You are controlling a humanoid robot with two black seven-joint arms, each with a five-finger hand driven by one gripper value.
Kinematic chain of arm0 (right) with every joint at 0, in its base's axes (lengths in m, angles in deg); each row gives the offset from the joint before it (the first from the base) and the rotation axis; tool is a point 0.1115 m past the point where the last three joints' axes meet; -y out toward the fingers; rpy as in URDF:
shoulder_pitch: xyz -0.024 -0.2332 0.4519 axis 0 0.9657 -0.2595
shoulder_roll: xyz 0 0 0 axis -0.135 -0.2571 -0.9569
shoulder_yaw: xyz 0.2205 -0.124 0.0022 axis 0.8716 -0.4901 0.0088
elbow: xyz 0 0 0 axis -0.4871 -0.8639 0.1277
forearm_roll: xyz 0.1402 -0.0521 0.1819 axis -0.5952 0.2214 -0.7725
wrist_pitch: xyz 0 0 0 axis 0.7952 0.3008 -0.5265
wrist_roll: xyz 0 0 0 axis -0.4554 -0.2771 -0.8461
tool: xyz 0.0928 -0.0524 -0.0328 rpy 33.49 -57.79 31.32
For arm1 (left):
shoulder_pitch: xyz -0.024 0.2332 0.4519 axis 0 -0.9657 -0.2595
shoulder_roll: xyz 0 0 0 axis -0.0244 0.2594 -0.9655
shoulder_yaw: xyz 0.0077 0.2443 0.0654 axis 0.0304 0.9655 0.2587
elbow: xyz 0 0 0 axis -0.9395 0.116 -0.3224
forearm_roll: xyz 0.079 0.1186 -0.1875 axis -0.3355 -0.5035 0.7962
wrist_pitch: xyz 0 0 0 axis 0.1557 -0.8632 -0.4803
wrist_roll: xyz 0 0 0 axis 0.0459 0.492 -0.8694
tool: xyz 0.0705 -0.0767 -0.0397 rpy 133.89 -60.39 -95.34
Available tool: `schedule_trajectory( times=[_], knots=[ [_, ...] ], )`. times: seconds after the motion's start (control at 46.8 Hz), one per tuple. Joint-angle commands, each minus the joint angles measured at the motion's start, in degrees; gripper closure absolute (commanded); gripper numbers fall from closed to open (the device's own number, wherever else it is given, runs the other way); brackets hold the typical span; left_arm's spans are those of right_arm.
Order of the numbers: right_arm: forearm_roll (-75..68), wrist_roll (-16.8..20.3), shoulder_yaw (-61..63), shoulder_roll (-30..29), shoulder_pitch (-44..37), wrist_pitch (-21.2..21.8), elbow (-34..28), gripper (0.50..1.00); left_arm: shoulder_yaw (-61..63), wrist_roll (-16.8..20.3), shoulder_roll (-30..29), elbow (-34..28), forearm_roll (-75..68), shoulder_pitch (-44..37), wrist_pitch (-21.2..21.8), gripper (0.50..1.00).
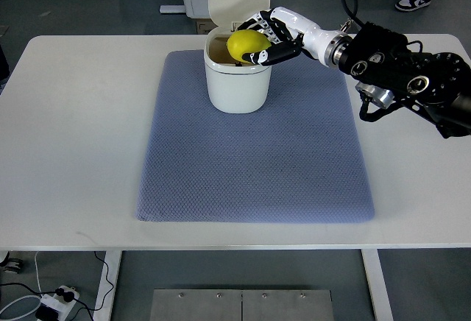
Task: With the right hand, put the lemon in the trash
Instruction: 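Carry the lemon over the open white trash bin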
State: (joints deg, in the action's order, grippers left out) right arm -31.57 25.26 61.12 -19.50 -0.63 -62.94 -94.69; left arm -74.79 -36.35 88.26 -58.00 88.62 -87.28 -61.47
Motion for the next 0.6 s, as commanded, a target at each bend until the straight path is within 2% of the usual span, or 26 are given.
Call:
schedule_trajectory(
  times=[0.0, 0.128, 0.449, 0.577],
  knots=[
    [0.0, 0.6, 0.0, -0.8, 0.0, 0.0, 0.7, 1.000, 0.0, 0.0, 0.0, 0.0, 0.0, 0.0, 0.0, 0.500],
    [-0.1, 2.0, 0.2, -2.0, -1.2, 0.0, 1.0, 1.000, 0.0, 0.0, 0.0, 0.0, 0.0, 0.0, 0.0, 0.500],
    [-0.1, 2.2, 0.1, -2.5, -2.3, 0.0, 1.7, 1.000, 0.0, 0.0, 0.0, 0.0, 0.0, 0.0, 0.0, 0.500],
    [-0.1, 3.3, 0.0, -3.1, -2.1, 0.0, 3.1, 1.000, 0.0, 0.0, 0.0, 0.0, 0.0, 0.0, 0.0, 0.500]
  ],
)
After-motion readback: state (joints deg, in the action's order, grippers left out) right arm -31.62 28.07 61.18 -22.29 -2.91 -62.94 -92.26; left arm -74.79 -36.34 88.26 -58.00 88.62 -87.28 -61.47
